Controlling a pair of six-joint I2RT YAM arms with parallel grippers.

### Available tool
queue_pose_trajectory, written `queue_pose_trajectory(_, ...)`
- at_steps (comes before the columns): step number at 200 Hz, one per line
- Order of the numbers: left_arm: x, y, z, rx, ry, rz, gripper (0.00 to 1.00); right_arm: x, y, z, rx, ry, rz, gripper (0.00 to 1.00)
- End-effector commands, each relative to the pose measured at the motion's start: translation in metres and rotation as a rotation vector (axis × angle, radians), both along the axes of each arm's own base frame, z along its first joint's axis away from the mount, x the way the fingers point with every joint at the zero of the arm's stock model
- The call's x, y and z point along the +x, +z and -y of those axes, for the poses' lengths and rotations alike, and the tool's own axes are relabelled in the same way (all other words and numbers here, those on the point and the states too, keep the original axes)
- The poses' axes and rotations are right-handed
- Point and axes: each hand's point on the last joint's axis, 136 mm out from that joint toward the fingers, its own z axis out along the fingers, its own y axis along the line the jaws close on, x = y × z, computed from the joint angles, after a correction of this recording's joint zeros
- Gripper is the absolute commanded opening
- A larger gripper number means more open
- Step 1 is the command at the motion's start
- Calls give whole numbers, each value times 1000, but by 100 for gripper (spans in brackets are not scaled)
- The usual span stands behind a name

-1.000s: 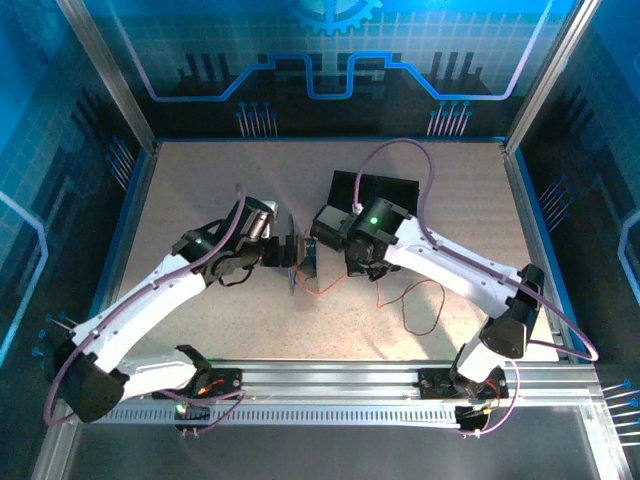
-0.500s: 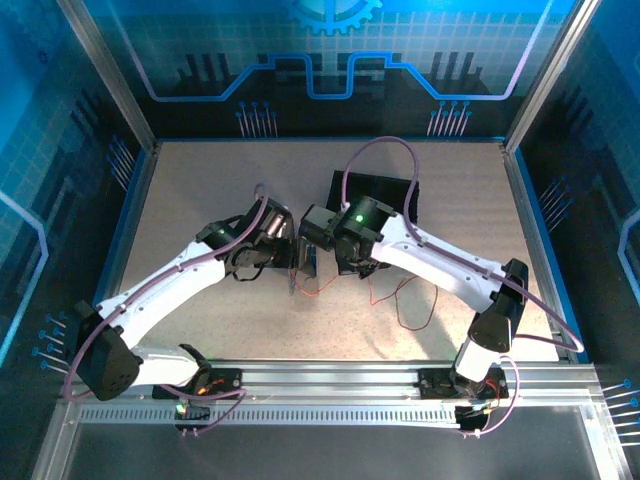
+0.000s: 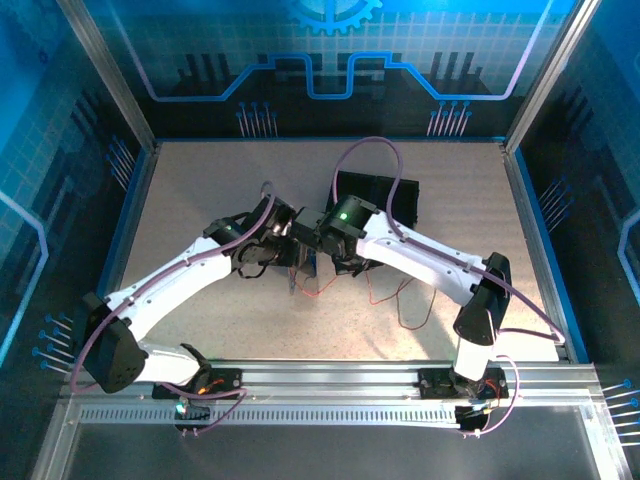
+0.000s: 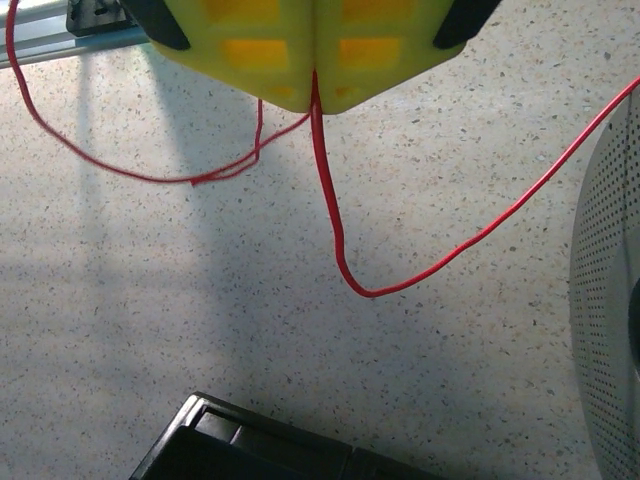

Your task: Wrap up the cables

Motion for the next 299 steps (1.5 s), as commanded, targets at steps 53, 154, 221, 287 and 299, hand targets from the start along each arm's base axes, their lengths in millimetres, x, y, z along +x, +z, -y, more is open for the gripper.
queue_pose_trajectory(53,12,-3,0,71,9,7,0,1,7,-4,24,12,21,0)
queue_pose_trajectory(154,37,60,-30,-98,250,144,0,-12,-13,0,201,213,9,0)
queue_pose_trajectory(221,41,121,-49,-289,210,174,0,-32,-49,5,593,350,-67,0)
queue_pose_trajectory(287,10,142,-40,-322,30,121,0,2,-89,51,519,233,-113,0)
queue_pose_trajectory(299,3,143,-40,-325,10,122,0,10,-93,58,529,208,-120,0)
